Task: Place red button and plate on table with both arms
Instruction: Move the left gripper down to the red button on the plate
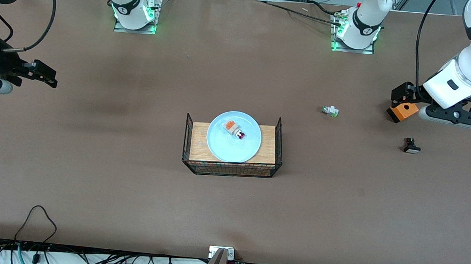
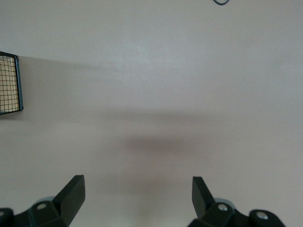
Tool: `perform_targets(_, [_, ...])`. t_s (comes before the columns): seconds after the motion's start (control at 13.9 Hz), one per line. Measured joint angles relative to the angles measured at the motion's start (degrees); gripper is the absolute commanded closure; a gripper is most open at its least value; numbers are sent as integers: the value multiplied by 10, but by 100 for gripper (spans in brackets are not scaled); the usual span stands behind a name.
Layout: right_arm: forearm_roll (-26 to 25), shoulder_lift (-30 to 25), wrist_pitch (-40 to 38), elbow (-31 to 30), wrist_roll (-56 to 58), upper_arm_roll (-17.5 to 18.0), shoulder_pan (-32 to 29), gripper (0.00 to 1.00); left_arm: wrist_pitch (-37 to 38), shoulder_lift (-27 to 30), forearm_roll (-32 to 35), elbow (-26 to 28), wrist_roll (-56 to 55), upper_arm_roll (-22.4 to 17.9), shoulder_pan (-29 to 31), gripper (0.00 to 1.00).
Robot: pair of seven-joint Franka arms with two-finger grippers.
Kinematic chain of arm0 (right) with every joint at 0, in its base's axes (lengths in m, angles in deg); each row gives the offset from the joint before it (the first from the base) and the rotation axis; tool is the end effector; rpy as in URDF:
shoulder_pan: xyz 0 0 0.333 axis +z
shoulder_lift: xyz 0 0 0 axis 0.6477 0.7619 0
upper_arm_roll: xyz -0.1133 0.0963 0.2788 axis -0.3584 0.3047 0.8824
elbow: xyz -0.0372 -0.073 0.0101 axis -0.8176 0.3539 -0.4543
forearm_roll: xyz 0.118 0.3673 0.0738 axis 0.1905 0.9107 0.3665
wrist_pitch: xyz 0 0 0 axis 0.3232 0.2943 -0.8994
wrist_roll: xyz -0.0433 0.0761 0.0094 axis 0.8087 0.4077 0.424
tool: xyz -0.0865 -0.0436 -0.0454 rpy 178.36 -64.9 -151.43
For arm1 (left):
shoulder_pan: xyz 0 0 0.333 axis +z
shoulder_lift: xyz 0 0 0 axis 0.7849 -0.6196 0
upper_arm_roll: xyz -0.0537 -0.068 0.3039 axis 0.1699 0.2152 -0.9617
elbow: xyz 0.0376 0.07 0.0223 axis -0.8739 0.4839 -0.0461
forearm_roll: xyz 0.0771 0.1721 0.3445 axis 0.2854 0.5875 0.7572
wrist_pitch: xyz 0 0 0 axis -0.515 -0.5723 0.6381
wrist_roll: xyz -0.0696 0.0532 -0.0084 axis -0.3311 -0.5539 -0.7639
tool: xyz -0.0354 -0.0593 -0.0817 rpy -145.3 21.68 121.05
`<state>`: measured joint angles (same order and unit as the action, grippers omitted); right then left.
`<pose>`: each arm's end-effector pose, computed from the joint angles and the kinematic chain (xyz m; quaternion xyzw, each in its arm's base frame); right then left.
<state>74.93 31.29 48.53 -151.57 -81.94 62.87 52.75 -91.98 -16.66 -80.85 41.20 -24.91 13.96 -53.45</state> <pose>0.5765 0.0050 0.5707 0.9996 0.0217 -0.0114 0.0116 0.5577 -0.0570 0.5622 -0.9974 0.0663 0.0267 0.0082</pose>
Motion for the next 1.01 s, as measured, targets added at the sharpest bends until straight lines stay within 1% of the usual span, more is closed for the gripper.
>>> perform_targets(0.58, [0, 0, 0, 0, 0, 0, 7, 0, 44, -20, -2, -32, -10, 1, -2, 0])
perform_targets(0.72, [0, 0, 0, 0, 0, 0, 7, 0, 62, -21, -31, -38, -74, 15, -5, 0])
perform_targets(1.01, [0, 0, 0, 0, 0, 0, 7, 0, 79, -24, -115, -51, -260, 84, -16, 0])
